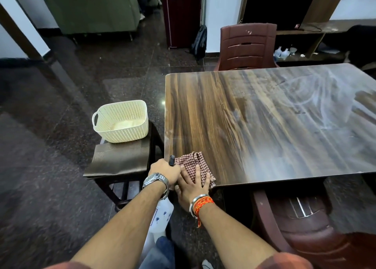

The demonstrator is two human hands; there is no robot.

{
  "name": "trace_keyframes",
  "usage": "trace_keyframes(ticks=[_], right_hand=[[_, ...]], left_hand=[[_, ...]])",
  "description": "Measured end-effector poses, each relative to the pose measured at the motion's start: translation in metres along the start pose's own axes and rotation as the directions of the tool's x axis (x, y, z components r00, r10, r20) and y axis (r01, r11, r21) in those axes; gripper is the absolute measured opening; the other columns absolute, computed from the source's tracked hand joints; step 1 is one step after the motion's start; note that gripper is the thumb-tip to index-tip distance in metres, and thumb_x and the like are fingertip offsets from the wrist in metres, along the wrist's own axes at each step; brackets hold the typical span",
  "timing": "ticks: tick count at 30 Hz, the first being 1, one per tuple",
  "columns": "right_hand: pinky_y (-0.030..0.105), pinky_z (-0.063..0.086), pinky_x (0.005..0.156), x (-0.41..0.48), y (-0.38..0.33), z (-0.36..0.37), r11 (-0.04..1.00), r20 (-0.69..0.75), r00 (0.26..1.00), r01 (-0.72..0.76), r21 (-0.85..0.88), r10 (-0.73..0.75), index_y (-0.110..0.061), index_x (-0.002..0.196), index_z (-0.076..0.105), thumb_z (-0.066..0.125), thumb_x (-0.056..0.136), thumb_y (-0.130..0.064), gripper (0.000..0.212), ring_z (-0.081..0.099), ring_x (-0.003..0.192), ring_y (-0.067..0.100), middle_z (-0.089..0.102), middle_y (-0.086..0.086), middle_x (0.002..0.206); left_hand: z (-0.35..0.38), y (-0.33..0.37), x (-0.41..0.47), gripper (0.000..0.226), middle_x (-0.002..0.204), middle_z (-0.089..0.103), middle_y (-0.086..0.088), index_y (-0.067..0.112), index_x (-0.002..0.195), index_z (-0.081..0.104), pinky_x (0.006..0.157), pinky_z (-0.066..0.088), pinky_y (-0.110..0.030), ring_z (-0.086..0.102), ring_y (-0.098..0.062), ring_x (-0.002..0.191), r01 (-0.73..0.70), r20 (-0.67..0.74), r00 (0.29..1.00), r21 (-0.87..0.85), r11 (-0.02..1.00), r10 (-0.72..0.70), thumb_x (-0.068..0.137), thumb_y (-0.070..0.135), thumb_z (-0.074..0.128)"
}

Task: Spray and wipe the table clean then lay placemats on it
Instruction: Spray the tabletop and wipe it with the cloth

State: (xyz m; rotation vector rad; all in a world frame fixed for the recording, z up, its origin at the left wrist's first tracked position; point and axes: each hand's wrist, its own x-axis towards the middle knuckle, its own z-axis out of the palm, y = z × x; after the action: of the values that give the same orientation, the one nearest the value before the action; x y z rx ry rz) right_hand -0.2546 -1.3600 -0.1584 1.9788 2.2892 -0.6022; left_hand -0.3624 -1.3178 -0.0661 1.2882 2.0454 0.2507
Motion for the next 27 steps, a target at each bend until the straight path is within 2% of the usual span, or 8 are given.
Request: trace_keyframes(ticks=[4, 9, 12, 14, 18, 21, 24, 27], right_hand=[[0.066, -0.026, 0.1, 0.021, -0.014, -0.003, 1.0, 0.03, 0.999, 0.014, -0.013, -0.013, -0.04, 0.15, -0.006, 0.018, 0.098, -0.045, 0.057, -0.033, 0.138, 0.035, -0.021, -0.018, 0.157], [0.065, -0.028, 0.097, 0.065, -0.038, -0.009, 1.0, 0.034, 0.999, -0.011, 0.012, 0.011, -0.041, 0.149, -0.008, 0.017, 0.099, -0.047, 0.057, -0.034, 0.138, 0.034, -0.02, -0.019, 0.157], [0.066, -0.03, 0.096, 0.105, -0.045, -0.017, 1.0, 0.026, 1.0, -0.016, 0.02, 0.015, -0.042, 0.149, -0.006, 0.018, 0.098, -0.047, 0.057, -0.035, 0.137, 0.034, -0.018, -0.021, 0.157], [0.066, -0.03, 0.095, 0.135, -0.048, -0.022, 0.999, 0.021, 0.999, -0.032, -0.004, 0.032, -0.043, 0.149, -0.008, 0.02, 0.097, -0.047, 0.059, -0.036, 0.137, 0.034, -0.023, -0.022, 0.155], [0.067, -0.024, 0.099, 0.189, -0.046, -0.037, 0.997, -0.023, 0.997, -0.076, 0.005, 0.076, -0.044, 0.149, -0.003, 0.027, 0.096, -0.05, 0.061, -0.027, 0.141, 0.036, -0.02, -0.024, 0.155], [0.067, -0.02, 0.102, 0.223, -0.045, -0.051, 0.994, -0.036, 0.994, -0.105, 0.025, 0.106, -0.044, 0.15, -0.001, 0.028, 0.096, -0.049, 0.061, -0.023, 0.143, 0.035, -0.012, -0.023, 0.157], [0.067, -0.019, 0.104, 0.255, -0.048, -0.059, 0.989, -0.044, 0.988, -0.146, 0.034, 0.147, -0.045, 0.149, -0.004, 0.028, 0.096, -0.049, 0.062, -0.023, 0.143, 0.035, -0.014, -0.023, 0.157], [0.069, -0.016, 0.103, 0.293, -0.047, -0.067, 0.987, -0.05, 0.986, -0.162, -0.003, 0.161, -0.045, 0.148, -0.007, 0.037, 0.092, -0.05, 0.072, -0.02, 0.143, 0.036, -0.016, -0.022, 0.157]], left_hand=[[-0.007, 0.002, 0.029, 0.035, 0.106, 0.068, -0.014, 0.01, 0.107, 0.065, 0.078, 0.052, -0.033, 0.064, -0.031, 0.09, 0.024, -0.014, 1.0, -0.019, 1.0, -0.024, 0.086, 0.036, 0.057], [-0.023, 0.007, 0.076, 0.039, 0.114, 0.066, -0.017, 0.01, 0.112, 0.064, 0.083, 0.051, -0.035, 0.064, -0.036, 0.1, 0.025, -0.019, 0.999, -0.008, 1.0, -0.025, 0.087, 0.039, 0.056], [-0.035, 0.011, 0.109, 0.039, 0.109, 0.067, -0.015, 0.011, 0.108, 0.063, 0.079, 0.052, -0.035, 0.064, -0.033, 0.092, 0.021, 0.003, 1.0, -0.018, 1.0, -0.021, 0.087, 0.043, 0.056], [-0.045, 0.014, 0.132, 0.04, 0.102, 0.068, -0.013, 0.011, 0.105, 0.063, 0.075, 0.054, -0.034, 0.067, -0.031, 0.087, 0.027, 0.032, 0.999, -0.054, 0.998, -0.025, 0.085, 0.045, 0.056], [-0.061, 0.026, 0.179, 0.052, 0.088, 0.072, -0.015, 0.012, 0.092, 0.064, 0.074, 0.06, -0.038, 0.07, -0.033, 0.076, 0.007, 0.042, 0.999, -0.065, 0.998, -0.005, 0.068, 0.056, 0.049], [-0.072, 0.037, 0.21, 0.05, 0.09, 0.071, -0.016, 0.007, 0.094, 0.068, 0.069, 0.051, -0.032, 0.064, -0.033, 0.077, -0.045, 0.054, 0.997, -0.028, 0.999, 0.047, 0.074, 0.049, 0.05], [-0.078, 0.046, 0.238, 0.043, 0.093, 0.07, -0.016, 0.006, 0.098, 0.067, 0.078, 0.054, -0.035, 0.065, -0.037, 0.086, -0.077, 0.052, 0.996, -0.018, 0.997, 0.078, 0.08, 0.042, 0.053], [-0.078, 0.049, 0.262, 0.056, 0.09, 0.07, -0.015, 0.01, 0.095, 0.066, 0.081, 0.059, -0.043, 0.069, -0.039, 0.08, -0.071, 0.057, 0.996, -0.016, 0.997, 0.071, 0.065, 0.054, 0.047]])
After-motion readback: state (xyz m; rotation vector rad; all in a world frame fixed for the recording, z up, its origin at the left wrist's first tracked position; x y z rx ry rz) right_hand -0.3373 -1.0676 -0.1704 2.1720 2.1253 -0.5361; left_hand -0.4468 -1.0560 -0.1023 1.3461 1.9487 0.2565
